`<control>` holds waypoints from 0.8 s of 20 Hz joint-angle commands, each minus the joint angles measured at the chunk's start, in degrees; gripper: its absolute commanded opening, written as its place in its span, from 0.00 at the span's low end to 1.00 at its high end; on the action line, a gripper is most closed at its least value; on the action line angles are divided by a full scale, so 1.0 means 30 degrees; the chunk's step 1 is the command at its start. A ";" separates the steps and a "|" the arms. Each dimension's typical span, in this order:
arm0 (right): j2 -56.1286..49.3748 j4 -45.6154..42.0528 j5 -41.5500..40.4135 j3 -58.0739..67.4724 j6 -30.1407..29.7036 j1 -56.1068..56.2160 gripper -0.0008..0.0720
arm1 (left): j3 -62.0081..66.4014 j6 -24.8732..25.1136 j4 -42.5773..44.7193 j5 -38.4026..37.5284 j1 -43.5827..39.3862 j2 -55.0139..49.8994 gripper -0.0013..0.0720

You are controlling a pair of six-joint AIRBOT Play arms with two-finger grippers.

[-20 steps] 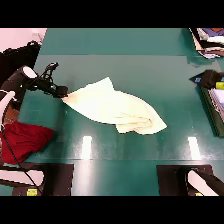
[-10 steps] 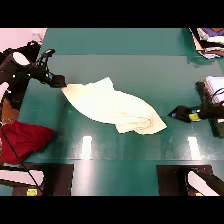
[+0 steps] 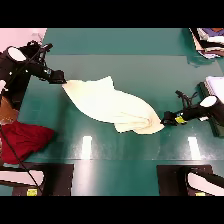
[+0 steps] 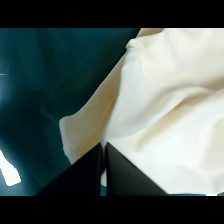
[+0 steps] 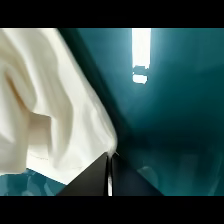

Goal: Fold the shirts.

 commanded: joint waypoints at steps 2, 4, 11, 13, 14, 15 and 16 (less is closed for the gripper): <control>0.0539 -0.0889 -0.0109 0.3075 0.0000 0.0561 0.03 | 0.0991 -0.0488 0.0743 0.0882 0.0015 0.2426 0.05; 0.2237 -0.1013 -0.0226 0.5748 0.0131 -0.0189 0.03 | 0.2535 -0.0525 0.0925 0.1559 0.0051 0.4503 0.05; 0.7147 -0.1027 -0.1173 1.5278 0.0124 -0.4197 0.03 | 0.9027 -0.0809 0.0925 0.4116 0.0044 1.0535 0.05; 0.8138 -0.1020 -0.1180 1.6954 0.0124 -0.5326 0.03 | 1.0528 -0.1107 0.0918 0.4146 0.0044 1.1402 0.05; 0.8531 -0.1027 -0.1115 1.7719 0.0124 -0.5923 0.03 | 1.1125 -0.1413 0.0903 0.4197 0.0044 1.1737 0.05; 0.8816 -0.1027 -0.1056 1.8411 0.0131 -0.6470 0.03 | 1.1511 -0.1778 0.0882 0.4291 0.0044 1.2123 0.05; 0.9041 -0.1027 -0.0947 1.9183 0.0124 -0.7125 0.03 | 1.1606 -0.2076 0.0845 0.4539 0.0044 1.2458 0.05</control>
